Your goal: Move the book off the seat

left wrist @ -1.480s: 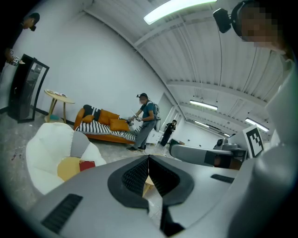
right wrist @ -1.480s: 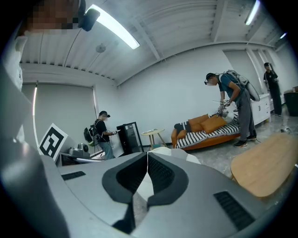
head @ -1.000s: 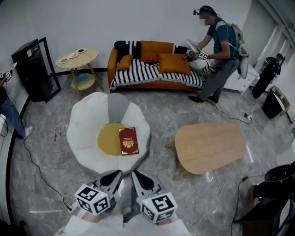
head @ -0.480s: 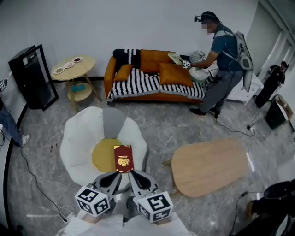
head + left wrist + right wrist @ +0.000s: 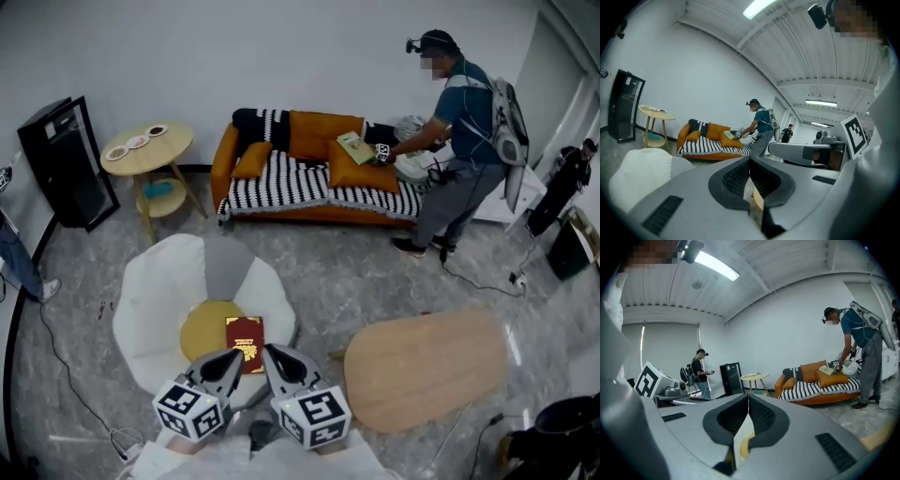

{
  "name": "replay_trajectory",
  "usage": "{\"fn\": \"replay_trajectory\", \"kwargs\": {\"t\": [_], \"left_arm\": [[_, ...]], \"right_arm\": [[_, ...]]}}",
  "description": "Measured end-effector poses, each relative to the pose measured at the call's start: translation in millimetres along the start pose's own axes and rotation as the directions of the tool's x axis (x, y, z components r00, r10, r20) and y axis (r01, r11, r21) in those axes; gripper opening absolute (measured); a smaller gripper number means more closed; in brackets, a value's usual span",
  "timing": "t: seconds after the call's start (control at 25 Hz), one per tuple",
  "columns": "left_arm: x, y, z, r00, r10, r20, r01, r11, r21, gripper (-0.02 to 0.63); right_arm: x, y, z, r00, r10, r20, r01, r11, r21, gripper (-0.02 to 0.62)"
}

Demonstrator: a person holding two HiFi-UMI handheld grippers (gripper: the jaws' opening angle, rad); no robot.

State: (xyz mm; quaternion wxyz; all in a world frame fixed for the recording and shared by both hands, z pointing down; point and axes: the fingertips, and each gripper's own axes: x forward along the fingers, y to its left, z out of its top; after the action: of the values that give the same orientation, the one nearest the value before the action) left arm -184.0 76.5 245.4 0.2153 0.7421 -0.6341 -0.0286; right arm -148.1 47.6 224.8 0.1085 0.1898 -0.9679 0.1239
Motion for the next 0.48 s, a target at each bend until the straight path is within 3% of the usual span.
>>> {"fn": "replay_trajectory", "kwargs": {"t": [0.48], "left_arm": [[33.1,-2.5,-1.3,0.999,-0.014,-0.05,0.016,0.999,0.052,0.008]], "right_arm": [[6.8,-18.1,-1.2,1.0,0.003,0.009,-0.003,1.0,0.027,0.012]]}}
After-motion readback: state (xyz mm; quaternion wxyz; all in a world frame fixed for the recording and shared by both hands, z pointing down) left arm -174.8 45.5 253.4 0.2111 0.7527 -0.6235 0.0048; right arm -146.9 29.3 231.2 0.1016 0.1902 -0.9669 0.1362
